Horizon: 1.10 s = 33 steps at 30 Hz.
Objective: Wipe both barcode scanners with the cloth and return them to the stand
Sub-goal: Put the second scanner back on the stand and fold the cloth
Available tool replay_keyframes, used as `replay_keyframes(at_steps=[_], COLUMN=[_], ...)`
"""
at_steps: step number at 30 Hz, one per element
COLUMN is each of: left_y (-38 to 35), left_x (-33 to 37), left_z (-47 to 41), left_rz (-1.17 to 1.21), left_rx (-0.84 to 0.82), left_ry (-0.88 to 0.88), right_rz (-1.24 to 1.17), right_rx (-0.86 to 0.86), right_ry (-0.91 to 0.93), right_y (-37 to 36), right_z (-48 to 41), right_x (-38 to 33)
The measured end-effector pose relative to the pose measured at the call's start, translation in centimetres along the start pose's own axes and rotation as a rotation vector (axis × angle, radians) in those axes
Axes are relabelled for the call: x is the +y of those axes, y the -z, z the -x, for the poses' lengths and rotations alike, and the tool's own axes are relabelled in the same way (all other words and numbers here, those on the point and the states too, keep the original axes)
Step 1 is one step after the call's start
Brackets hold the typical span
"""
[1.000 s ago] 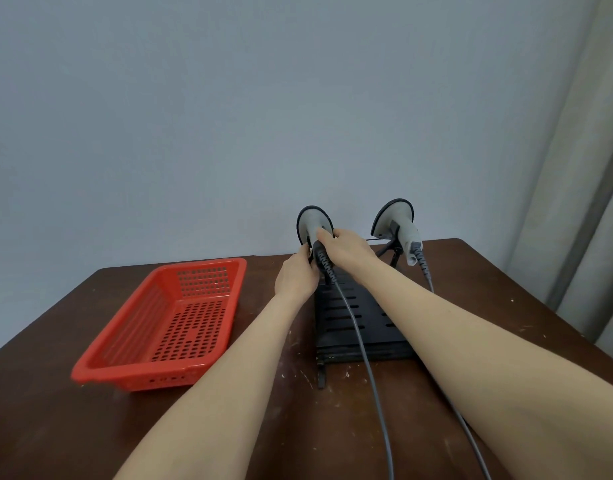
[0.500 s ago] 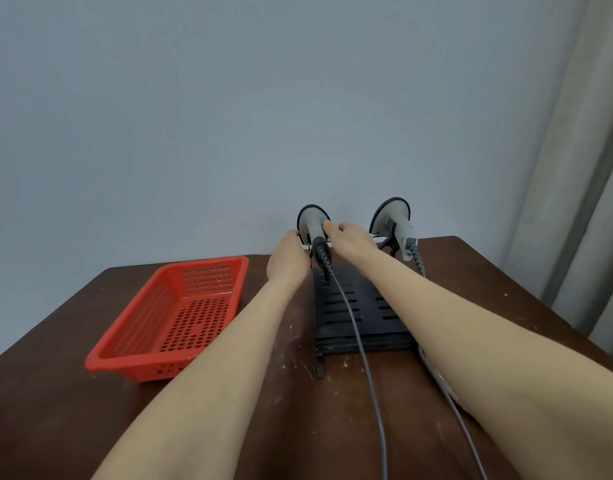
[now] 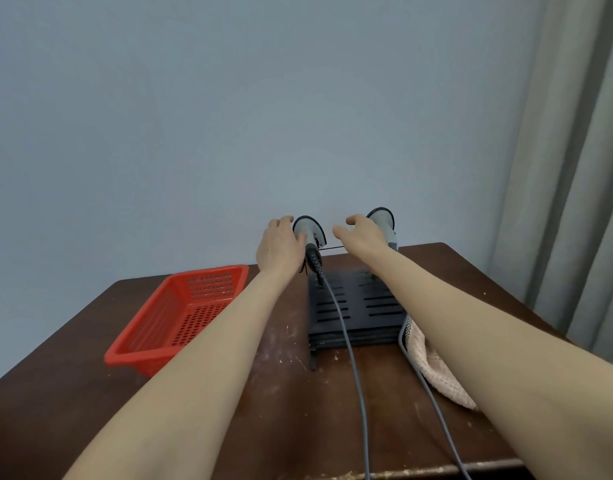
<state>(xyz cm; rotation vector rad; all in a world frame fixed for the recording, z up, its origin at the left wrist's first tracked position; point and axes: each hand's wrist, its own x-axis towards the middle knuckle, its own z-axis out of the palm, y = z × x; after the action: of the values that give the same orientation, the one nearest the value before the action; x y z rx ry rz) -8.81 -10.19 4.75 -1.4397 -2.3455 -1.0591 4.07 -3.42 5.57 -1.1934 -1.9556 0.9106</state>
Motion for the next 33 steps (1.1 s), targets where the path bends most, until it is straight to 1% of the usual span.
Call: replay_keyframes(at_steps=[5, 9, 13, 18, 22, 26, 29, 31, 33], left_y=[0.4, -0.3, -1.0, -1.8, -2.3, -3.2, -4.0, -4.6, -5.1], left_x=[1.1, 1.5, 1.8, 3.0, 4.8, 7.4, 9.3, 10.6, 11.8], left_z=[1.0, 1.8, 2.0, 2.2, 2.5, 3.6, 4.8, 5.6, 6.6], left_rz=[-0.005, -0.024, -0.033, -0.041, 0.001, 0.039, 0.066, 0.084, 0.085], left_rx=[-0.033, -0.105, -0.15, -0.115, -0.047, -0.05, -0.084, -0.128, -0.201], left_ry=[-0.001, 0.002, 0.026, -0.008, -0.119, -0.331, -0.482, -0.531, -0.554], right_rz=[0.05, 0.077, 0.156, 0.166, 0.161, 0.171, 0.177, 0.166, 0.222], right_rx=[0.11, 0.201, 0.208, 0.194, 0.215, 0.218, 0.215, 0.206, 0.192], right_ry=[0.013, -0.044, -0.079, -0.091, -0.088, -0.108, -0.142, -0.177, -0.196], right_y=[2.0, 3.6, 4.5, 4.9, 5.5, 6.9, 8.0, 8.8, 9.6], right_z=[0.9, 1.4, 1.3, 1.3, 1.9, 2.9, 3.7, 4.4, 5.2], right_x=[1.3, 2.7, 4.1, 5.2, 5.3, 6.0, 6.9, 7.6, 8.4])
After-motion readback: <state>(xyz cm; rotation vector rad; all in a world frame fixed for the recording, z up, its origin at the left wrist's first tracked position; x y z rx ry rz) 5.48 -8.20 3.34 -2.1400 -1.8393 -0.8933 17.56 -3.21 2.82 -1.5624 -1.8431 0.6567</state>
